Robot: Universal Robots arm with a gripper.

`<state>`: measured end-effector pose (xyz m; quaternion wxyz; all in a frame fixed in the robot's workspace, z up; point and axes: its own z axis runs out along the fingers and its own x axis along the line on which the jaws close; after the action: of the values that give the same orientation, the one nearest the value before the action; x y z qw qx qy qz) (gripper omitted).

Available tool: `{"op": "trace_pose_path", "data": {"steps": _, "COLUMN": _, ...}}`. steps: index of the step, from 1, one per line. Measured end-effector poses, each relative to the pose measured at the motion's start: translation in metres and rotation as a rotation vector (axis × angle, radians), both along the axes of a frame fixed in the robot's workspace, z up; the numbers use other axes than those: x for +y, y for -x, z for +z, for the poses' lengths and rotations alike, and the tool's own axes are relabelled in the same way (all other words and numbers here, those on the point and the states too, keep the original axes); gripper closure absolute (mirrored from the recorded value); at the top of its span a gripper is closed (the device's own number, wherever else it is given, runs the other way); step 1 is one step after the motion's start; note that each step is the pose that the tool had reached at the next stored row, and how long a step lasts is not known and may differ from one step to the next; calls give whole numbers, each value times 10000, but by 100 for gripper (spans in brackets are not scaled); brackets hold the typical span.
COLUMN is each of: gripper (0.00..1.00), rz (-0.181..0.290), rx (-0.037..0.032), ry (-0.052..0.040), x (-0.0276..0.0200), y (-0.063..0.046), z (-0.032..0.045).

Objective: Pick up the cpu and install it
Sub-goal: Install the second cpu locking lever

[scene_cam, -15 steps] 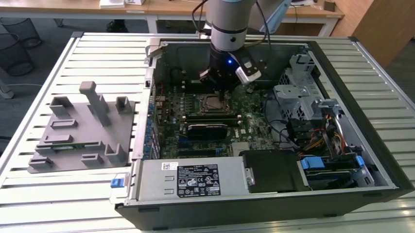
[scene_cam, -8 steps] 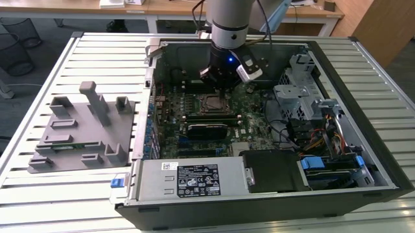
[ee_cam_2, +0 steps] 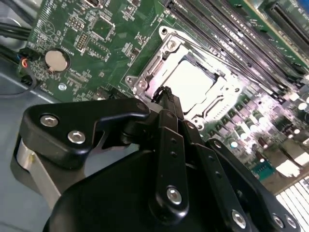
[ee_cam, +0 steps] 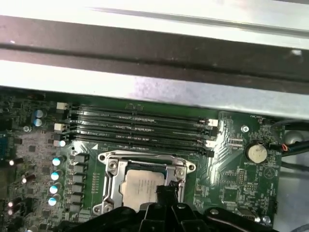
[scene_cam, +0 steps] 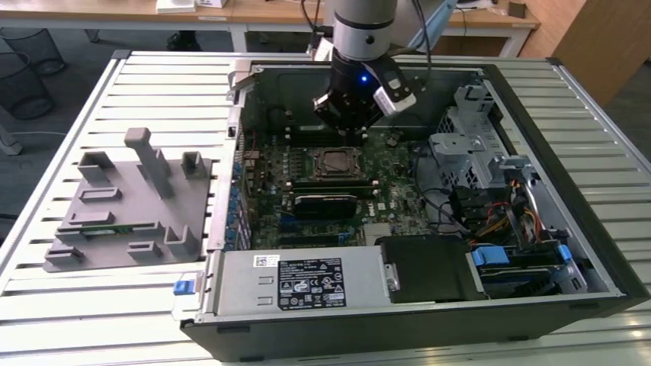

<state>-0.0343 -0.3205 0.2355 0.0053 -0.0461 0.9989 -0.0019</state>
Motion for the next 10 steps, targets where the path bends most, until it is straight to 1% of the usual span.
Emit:
{"op": "trace_pose_path", "data": {"steps": 2, "gripper": 89, "rz": 0, "rx": 2, "ry": -1, "x": -24, "y": 0, "z": 2}}
{"op": "trace_pose_path", "data": {"steps": 4, "gripper": 89, "rz": -1, "rx": 4, "ry": -3, "x": -82, "y": 0, "z": 2}}
{"op": "trace_pose_path", "data": {"steps": 8, "gripper": 89, "rz": -2, "rx": 2, "ry": -14, "x": -214, "y": 0, "z": 2}}
{"op": "trace_pose_path", "data": {"steps": 9, "gripper": 89, "rz": -1, "rx": 6, "ry": -19, "x": -237, "y": 0, "z": 1}}
{"op": "trace_pose_path", "data": {"steps": 10, "gripper": 89, "rz": -1, "rx": 18, "ry": -22, "x": -251, "y": -3, "z": 2}}
